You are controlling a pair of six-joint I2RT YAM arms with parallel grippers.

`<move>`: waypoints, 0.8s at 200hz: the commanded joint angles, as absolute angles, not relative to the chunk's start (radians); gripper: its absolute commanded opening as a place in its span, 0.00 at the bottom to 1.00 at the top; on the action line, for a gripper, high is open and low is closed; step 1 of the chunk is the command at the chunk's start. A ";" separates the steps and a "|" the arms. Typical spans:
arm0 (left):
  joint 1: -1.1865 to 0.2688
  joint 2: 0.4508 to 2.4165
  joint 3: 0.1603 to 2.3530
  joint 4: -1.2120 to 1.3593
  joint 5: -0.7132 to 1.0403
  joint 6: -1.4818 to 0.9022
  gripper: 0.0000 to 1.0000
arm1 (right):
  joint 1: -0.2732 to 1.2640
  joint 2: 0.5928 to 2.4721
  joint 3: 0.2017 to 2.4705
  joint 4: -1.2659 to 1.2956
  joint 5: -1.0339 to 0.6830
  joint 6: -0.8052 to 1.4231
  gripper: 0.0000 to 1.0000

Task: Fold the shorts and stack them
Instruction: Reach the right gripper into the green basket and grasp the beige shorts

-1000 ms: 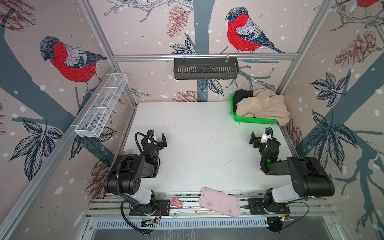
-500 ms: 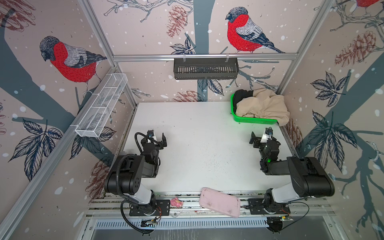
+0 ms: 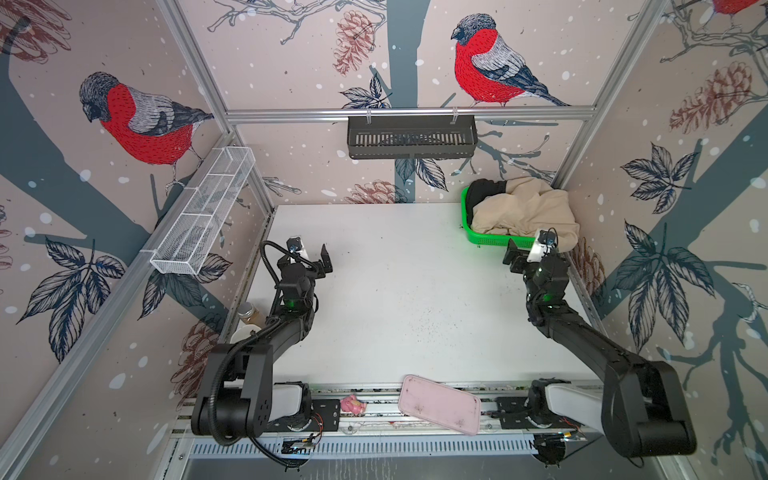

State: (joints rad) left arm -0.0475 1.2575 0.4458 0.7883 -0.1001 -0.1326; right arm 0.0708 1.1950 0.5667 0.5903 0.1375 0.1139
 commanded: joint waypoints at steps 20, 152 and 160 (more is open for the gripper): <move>-0.073 1.151 0.533 0.601 0.149 -0.323 0.99 | 0.063 1.321 0.869 0.285 0.142 0.167 0.95; -0.172 1.042 0.620 0.405 0.293 -0.378 0.99 | -0.053 1.988 1.516 0.151 -0.013 0.206 0.99; -0.172 1.045 0.627 0.393 0.292 -0.375 0.99 | -0.055 2.012 1.531 0.157 -0.040 0.213 0.97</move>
